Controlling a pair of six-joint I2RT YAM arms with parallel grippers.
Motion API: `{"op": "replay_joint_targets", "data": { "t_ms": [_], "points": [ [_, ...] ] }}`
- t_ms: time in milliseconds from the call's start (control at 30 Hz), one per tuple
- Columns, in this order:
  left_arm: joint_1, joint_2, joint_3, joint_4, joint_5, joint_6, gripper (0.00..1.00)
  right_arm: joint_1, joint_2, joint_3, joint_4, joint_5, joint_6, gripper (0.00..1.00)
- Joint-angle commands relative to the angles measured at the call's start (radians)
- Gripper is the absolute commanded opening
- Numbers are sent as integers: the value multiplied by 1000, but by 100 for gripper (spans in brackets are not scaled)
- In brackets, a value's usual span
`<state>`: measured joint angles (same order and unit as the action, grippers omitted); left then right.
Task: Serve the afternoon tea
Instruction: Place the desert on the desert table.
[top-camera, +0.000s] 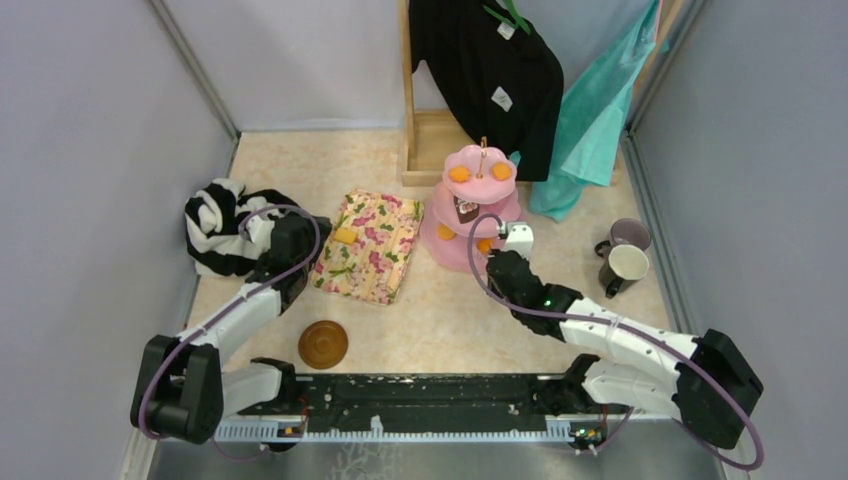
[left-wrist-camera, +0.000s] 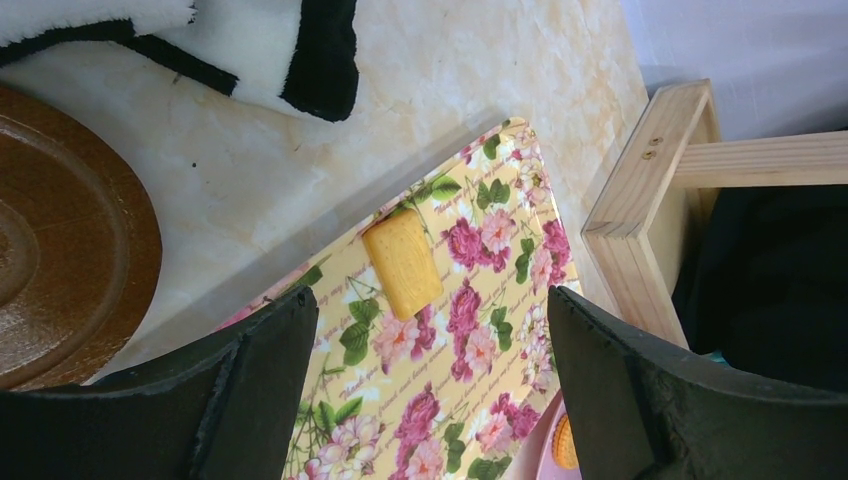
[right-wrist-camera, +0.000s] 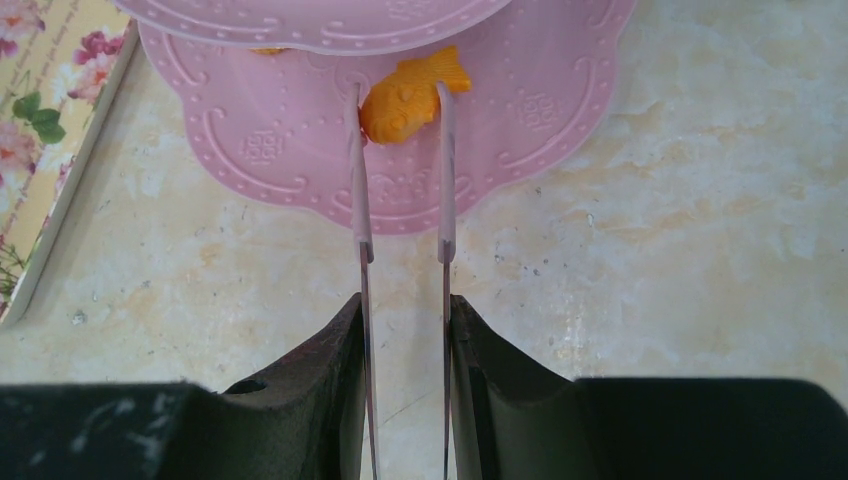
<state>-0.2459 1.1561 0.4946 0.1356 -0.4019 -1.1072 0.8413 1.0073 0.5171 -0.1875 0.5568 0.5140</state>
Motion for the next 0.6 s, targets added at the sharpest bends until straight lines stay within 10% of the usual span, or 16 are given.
{"op": "replay_joint_targets", "data": {
  "t_ms": [0, 567],
  "points": [
    [-10, 7, 14, 24, -17, 5, 90, -5, 54, 25, 87, -22, -13, 24],
    [-12, 11, 6, 24, -23, 6, 90, -5, 60, 51, 26, -34, 10, 39]
  ]
}}
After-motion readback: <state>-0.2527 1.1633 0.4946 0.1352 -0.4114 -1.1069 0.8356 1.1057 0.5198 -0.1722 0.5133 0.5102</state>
